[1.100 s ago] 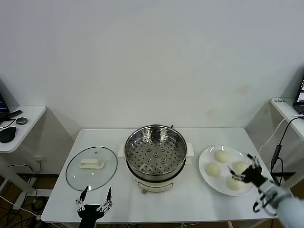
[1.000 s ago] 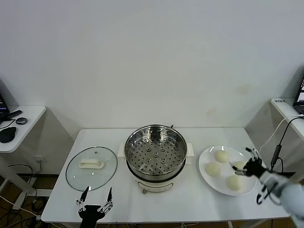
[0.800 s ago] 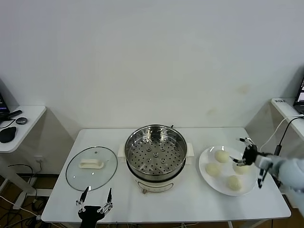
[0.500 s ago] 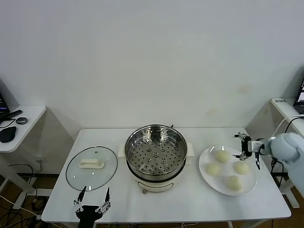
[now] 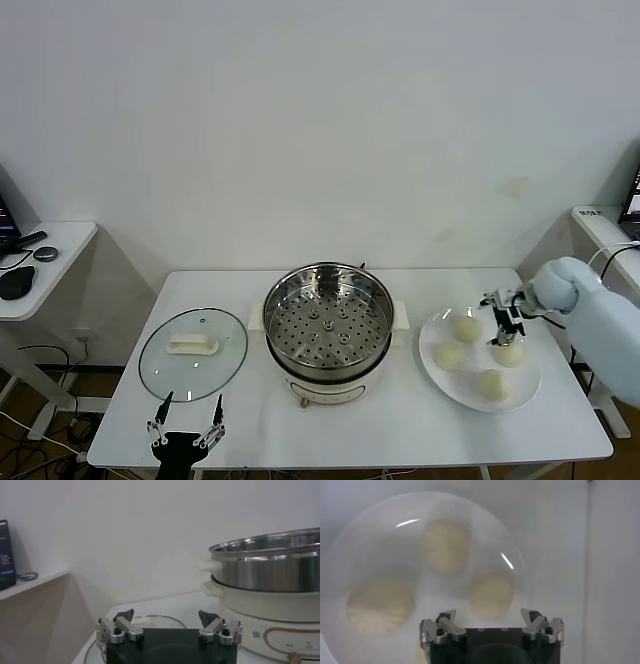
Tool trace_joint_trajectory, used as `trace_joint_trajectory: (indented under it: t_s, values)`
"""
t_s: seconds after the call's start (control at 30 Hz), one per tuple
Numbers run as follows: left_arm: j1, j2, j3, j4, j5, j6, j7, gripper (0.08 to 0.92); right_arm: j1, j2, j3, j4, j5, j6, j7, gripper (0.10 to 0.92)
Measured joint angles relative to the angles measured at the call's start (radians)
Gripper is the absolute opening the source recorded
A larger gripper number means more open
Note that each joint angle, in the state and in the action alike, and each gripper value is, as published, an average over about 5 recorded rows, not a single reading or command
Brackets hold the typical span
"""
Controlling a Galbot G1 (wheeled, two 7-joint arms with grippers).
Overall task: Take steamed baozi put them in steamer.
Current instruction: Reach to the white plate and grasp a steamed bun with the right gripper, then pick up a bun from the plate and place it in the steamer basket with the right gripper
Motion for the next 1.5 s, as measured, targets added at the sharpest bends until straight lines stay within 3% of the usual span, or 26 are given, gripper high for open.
trace_joint_trajectory:
  t_s: [0.7,0.83,1.2,1.5]
  values:
    - [0.005,-0.009,-0.009,0.003,0.012,-0.020,0.001,0.823,0.036,0.122,-0.041,-0.161,-0.080,0.002,0.041,0.803]
    - [0.009,-0.010,-0.007,0.002,0.014,-0.024,0.001,0.823,0.034,0.126,-0.039,-0.166,-0.089,-0.006,0.045,0.749]
    - [0.013,-0.009,-0.005,-0.004,0.015,-0.031,0.000,0.823,0.043,0.111,-0.050,-0.145,-0.073,-0.022,0.044,0.460]
    - [0.008,0.001,-0.001,-0.011,0.014,-0.032,0.001,0.823,0.136,0.038,-0.125,-0.023,0.044,-0.043,0.018,0.415]
